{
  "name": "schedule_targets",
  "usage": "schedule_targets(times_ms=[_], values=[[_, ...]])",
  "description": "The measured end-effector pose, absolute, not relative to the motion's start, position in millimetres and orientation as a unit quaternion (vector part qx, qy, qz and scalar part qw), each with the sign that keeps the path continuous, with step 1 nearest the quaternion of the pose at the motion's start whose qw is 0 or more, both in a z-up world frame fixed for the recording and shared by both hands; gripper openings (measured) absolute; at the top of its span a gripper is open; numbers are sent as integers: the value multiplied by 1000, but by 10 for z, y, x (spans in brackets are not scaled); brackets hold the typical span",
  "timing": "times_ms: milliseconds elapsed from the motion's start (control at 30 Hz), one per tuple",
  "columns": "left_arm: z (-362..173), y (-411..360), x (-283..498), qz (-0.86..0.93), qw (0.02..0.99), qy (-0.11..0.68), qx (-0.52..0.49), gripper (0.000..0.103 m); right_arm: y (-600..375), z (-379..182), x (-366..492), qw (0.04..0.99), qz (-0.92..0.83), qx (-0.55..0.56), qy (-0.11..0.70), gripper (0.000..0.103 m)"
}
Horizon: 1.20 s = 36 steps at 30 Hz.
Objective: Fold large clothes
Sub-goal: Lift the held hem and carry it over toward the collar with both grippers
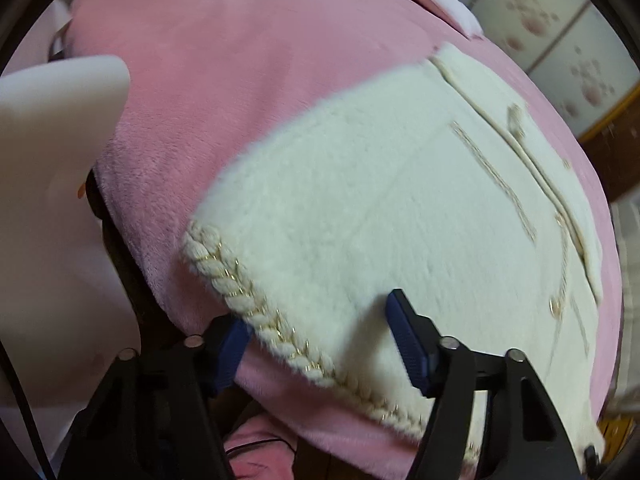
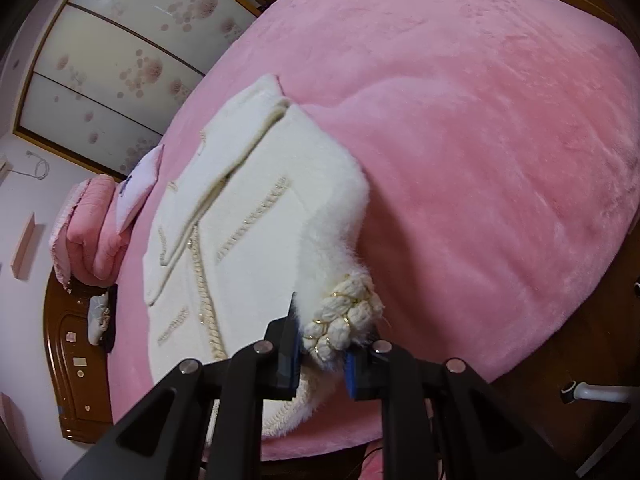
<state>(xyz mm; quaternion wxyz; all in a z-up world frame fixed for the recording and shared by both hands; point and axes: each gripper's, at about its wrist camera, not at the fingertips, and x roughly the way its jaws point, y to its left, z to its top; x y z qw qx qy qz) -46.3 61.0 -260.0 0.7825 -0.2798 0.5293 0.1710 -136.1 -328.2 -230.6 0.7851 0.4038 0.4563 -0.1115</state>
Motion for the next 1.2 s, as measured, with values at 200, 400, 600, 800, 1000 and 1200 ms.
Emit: schedule_targets(times_ms=[200, 400, 600, 800, 1000, 1200], values=[[-2572, 677, -405, 185, 791, 504, -294, 22, -3296, -2142, -1262, 793, -89, 406, 445, 15], [-2430, 643, -310, 164, 804, 495, -285, 13, -3273, -1999, -1192, 797, -74, 399, 447, 15], [-2081, 684, -162, 116, 820, 457, -325, 12, -3235, -1817, -1074, 805, -56, 399, 436, 15], [-1647, 700, 215, 69, 832, 430, -344, 12, -3255, -1553, -790, 818, -37, 400, 412, 14], [-1297, 768, 697, 57, 833, 408, -369, 11, -3329, -1282, -361, 834, -24, 400, 378, 14], [-991, 806, 1338, 58, 831, 401, -382, 11, -3414, -1064, 237, 845, -26, 402, 352, 14]])
